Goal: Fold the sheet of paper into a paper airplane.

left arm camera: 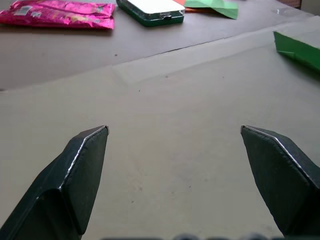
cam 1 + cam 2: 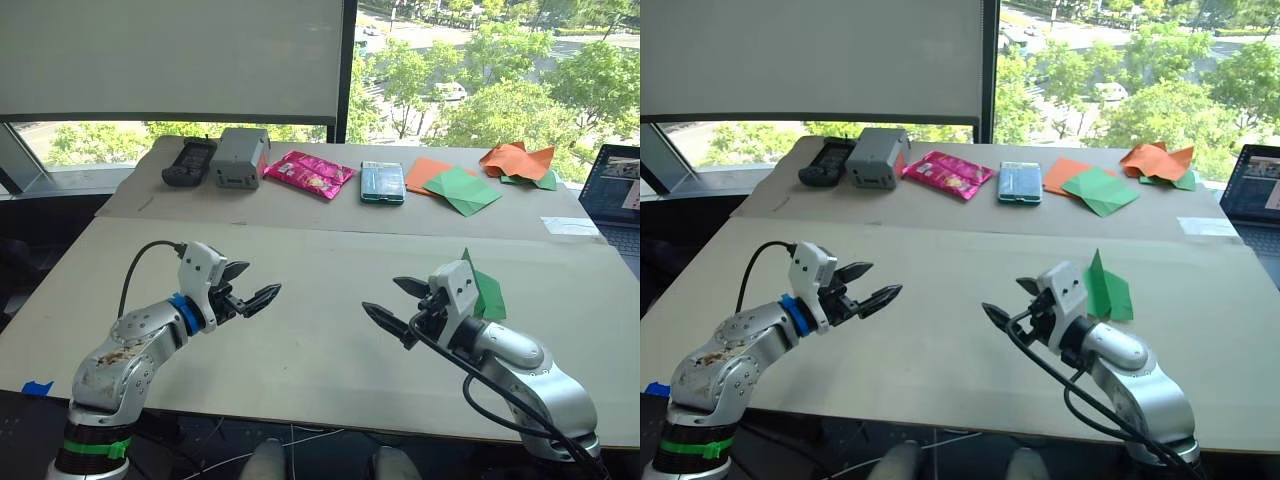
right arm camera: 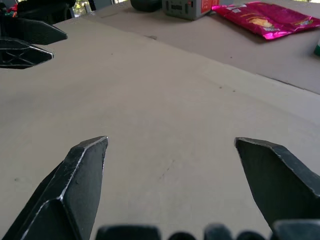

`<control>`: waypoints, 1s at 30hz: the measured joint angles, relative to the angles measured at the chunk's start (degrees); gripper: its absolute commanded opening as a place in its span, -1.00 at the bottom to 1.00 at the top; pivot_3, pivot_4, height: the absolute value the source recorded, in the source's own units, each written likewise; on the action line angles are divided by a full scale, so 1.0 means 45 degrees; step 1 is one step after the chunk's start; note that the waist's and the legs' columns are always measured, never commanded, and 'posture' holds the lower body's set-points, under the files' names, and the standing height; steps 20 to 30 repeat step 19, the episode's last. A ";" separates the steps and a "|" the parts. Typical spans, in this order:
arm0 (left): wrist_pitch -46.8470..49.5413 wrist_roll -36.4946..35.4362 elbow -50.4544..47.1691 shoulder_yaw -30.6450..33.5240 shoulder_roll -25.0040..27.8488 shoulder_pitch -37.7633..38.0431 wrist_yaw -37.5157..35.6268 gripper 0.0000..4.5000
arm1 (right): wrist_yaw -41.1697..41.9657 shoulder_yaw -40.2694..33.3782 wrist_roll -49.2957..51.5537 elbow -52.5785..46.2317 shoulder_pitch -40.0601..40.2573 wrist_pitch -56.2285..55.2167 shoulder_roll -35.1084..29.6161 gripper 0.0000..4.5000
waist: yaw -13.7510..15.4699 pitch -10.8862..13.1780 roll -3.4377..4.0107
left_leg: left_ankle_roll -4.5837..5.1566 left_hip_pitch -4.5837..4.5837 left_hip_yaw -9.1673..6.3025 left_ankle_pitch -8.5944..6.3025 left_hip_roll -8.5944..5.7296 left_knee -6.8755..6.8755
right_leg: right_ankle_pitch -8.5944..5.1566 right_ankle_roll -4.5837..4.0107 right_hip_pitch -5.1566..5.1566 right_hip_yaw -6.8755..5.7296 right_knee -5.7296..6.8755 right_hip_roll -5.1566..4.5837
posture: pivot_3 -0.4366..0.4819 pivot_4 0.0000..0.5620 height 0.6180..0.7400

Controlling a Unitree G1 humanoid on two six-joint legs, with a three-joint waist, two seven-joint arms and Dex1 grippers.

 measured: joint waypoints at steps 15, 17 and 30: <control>-0.0606 -0.0131 0.0021 0.0198 -0.0085 0.0330 -0.0405 1.00 | -0.0377 -0.0042 -0.0686 0.1893 -0.0246 -0.1763 0.0184 0.98 | 0.0104 -0.0002 0.0004 | -0.0007 -0.0032 0.0000 -0.0004 -0.0004 -0.0003 | 0.0000 -0.0001 -0.0028 0.0000 0.0000 -0.0001 | -0.05 -0.47 0.44; -0.0598 -0.0207 0.0068 0.0199 -0.0085 0.0330 -0.0511 1.00 | -0.0401 -0.0043 -0.0686 0.1892 -0.0251 -0.1772 0.0183 0.98 | 0.0111 -0.0002 0.0005 | -0.0007 -0.0031 0.0000 -0.0004 -0.0004 -0.0003 | 0.0000 -0.0001 -0.0027 -0.0001 -0.0001 -0.0001 | -0.05 -0.47 0.44; -0.0595 -0.0264 0.0152 0.0199 -0.0082 0.0330 -0.0711 1.00 | -0.0481 -0.0053 -0.0689 0.1893 -0.0252 -0.1775 0.0183 0.98 | 0.0119 -0.0002 0.0004 | -0.0007 -0.0032 0.0001 -0.0004 -0.0005 -0.0003 | -0.0001 -0.0001 -0.0028 0.0000 -0.0003 -0.0001 | -0.05 -0.47 0.44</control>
